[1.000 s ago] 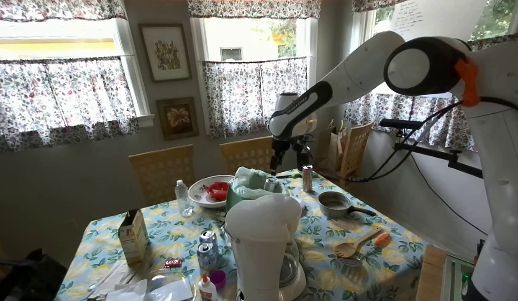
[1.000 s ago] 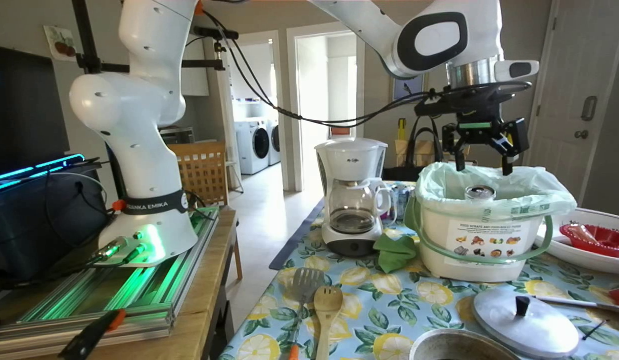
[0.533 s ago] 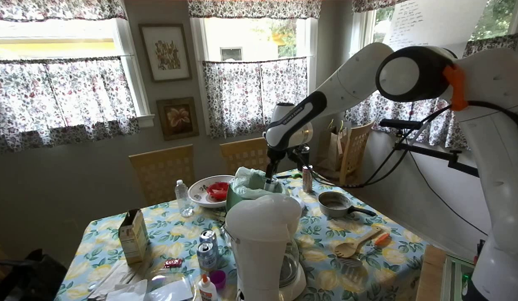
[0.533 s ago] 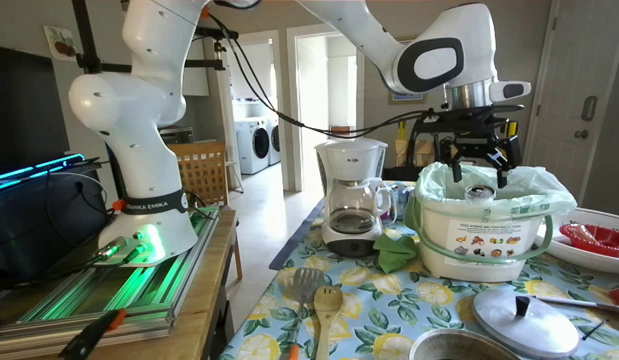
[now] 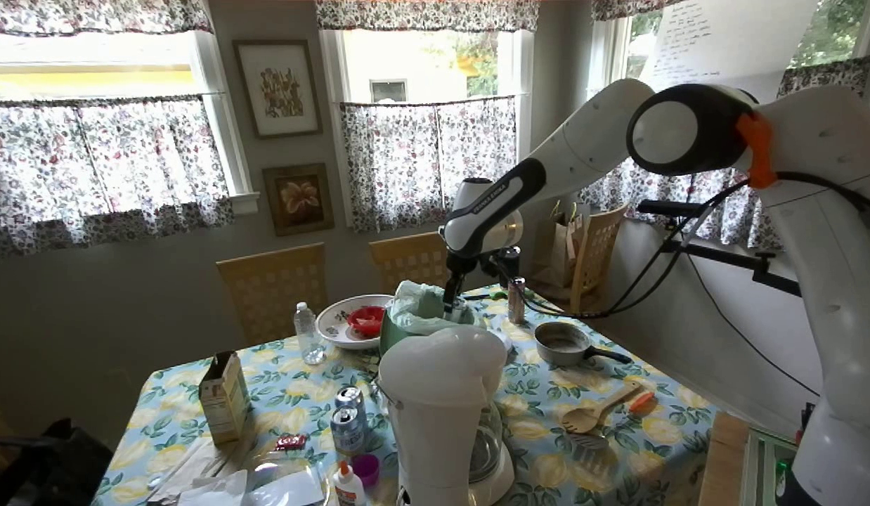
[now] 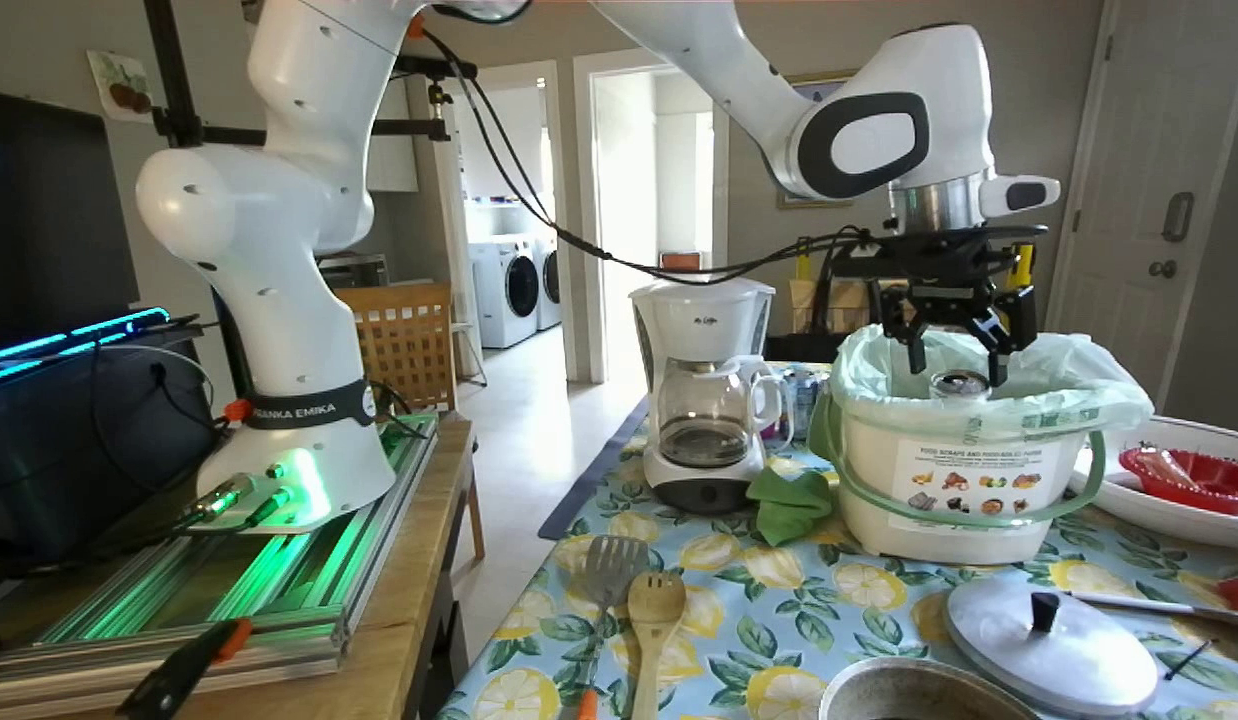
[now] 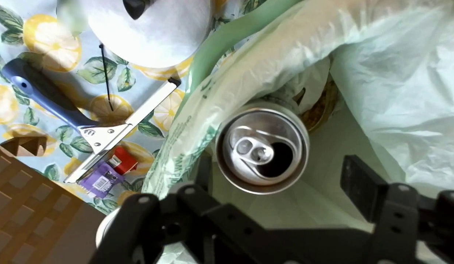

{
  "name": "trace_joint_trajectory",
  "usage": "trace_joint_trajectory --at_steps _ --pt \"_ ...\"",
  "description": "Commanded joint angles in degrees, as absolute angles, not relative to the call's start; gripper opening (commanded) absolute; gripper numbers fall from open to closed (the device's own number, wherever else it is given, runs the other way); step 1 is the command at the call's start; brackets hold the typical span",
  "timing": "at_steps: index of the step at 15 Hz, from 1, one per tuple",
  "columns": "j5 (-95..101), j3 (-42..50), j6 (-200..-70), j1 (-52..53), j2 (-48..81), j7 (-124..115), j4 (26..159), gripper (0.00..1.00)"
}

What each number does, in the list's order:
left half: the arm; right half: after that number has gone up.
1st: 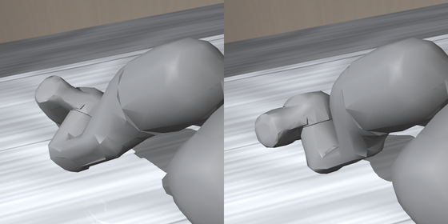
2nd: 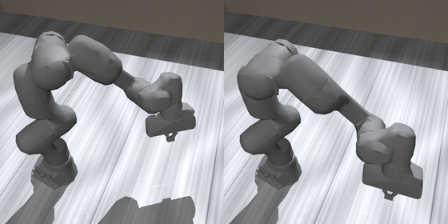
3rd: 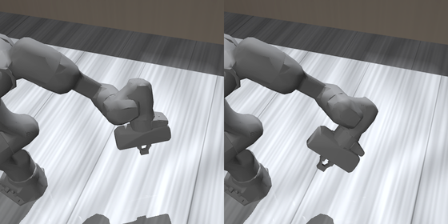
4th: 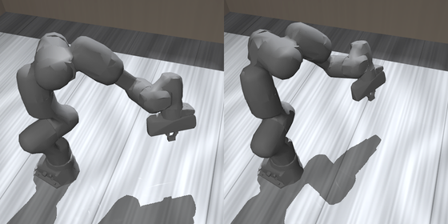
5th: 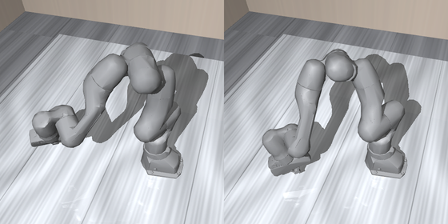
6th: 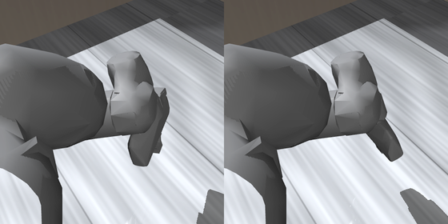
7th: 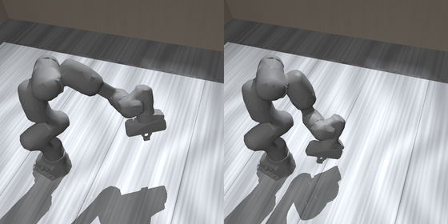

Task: Remove the can from the bin

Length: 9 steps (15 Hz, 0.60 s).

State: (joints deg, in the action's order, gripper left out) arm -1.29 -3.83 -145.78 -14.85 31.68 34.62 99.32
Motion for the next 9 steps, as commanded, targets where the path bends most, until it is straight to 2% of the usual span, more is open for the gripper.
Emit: trace_joint_trajectory --at_steps 1,9 --pt "-2.7 -4.9 -146.5 -15.8 33.5 36.4 97.0 0.57" --pt "-2.7 -4.7 -145.9 -15.5 33.5 35.1 95.9 0.02"
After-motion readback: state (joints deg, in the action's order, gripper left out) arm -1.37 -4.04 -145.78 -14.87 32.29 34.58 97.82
